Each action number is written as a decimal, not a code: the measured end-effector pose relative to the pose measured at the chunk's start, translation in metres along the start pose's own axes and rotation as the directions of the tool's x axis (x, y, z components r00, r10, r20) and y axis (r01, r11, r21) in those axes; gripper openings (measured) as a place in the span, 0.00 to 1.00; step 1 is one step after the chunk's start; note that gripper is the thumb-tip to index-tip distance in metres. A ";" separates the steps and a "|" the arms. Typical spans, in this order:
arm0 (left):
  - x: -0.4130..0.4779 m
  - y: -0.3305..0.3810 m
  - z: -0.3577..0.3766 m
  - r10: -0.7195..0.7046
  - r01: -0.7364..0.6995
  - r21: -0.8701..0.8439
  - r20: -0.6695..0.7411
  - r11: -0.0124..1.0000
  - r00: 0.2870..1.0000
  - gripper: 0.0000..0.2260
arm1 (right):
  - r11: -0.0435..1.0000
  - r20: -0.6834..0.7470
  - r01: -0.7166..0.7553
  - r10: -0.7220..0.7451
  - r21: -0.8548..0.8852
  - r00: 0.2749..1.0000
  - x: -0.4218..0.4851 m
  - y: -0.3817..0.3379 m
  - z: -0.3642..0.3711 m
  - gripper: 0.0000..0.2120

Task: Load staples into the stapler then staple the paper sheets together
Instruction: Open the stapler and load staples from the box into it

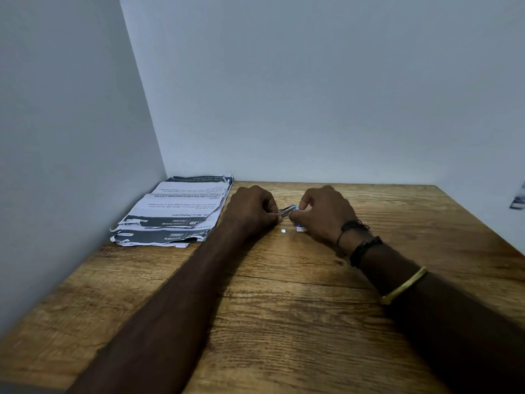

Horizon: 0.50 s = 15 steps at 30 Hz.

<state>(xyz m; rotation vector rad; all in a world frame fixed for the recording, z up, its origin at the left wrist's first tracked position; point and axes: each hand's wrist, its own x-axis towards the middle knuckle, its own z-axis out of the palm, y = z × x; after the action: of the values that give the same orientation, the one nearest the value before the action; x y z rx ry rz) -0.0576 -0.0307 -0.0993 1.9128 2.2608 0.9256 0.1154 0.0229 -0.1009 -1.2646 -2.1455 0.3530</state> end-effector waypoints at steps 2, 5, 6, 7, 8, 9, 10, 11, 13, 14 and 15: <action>0.000 0.000 0.001 -0.002 0.001 -0.011 -0.012 1.000 1.000 0.09 | 0.998 0.066 -0.027 0.030 -0.053 0.997 -0.001 0.001 0.003 0.13; -0.001 0.000 0.001 0.002 -0.002 -0.028 -0.027 1.000 1.000 0.08 | 0.998 0.050 -0.025 0.028 -0.059 0.998 0.000 0.000 0.005 0.13; -0.001 0.000 0.000 0.007 -0.009 -0.042 -0.039 0.999 0.999 0.08 | 0.998 0.025 -0.023 0.024 -0.053 0.999 0.000 0.000 0.004 0.12; -0.001 0.001 -0.001 0.012 -0.015 -0.061 -0.057 0.998 0.998 0.08 | 0.998 -0.003 -0.018 0.018 -0.052 1.000 0.000 0.000 0.004 0.12; -0.001 0.003 -0.002 0.015 -0.022 -0.087 -0.080 0.996 0.997 0.08 | 0.999 -0.032 -0.009 0.007 -0.052 0.999 0.000 0.001 0.003 0.12; -0.001 0.005 -0.003 0.016 -0.029 -0.118 -0.106 0.993 0.994 0.07 | 0.999 -0.063 0.005 -0.008 -0.049 0.998 0.001 0.001 0.002 0.12; -0.001 0.007 -0.004 0.017 -0.037 -0.150 -0.136 0.988 0.991 0.07 | 0.999 -0.095 0.025 -0.029 -0.040 0.995 0.001 0.001 0.002 0.12; -0.001 0.010 -0.005 0.015 -0.047 -0.179 -0.176 0.983 0.984 0.06 | 0.998 -0.128 0.051 -0.054 -0.024 0.990 0.001 0.000 0.001 0.12; -0.002 0.016 -0.008 0.000 -0.067 -0.226 -0.286 0.972 0.958 0.06 | 0.993 -0.201 0.118 -0.110 0.028 0.973 0.000 -0.003 0.000 0.11; -0.003 0.020 -0.010 -0.010 -0.079 -0.249 -0.340 0.965 0.941 0.06 | 0.986 -0.239 0.155 -0.136 0.059 0.961 0.000 -0.005 0.000 0.11; -0.003 0.023 -0.011 -0.019 -0.090 -0.268 -0.379 0.959 0.925 0.06 | 0.978 -0.273 0.191 -0.161 0.088 0.949 -0.001 -0.008 -0.001 0.11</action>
<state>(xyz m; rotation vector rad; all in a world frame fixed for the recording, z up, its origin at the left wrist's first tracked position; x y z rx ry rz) -0.0405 -0.0369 -0.0806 1.7772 2.1197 1.6491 0.1105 0.0182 -0.0966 -0.9873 -1.9618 0.2130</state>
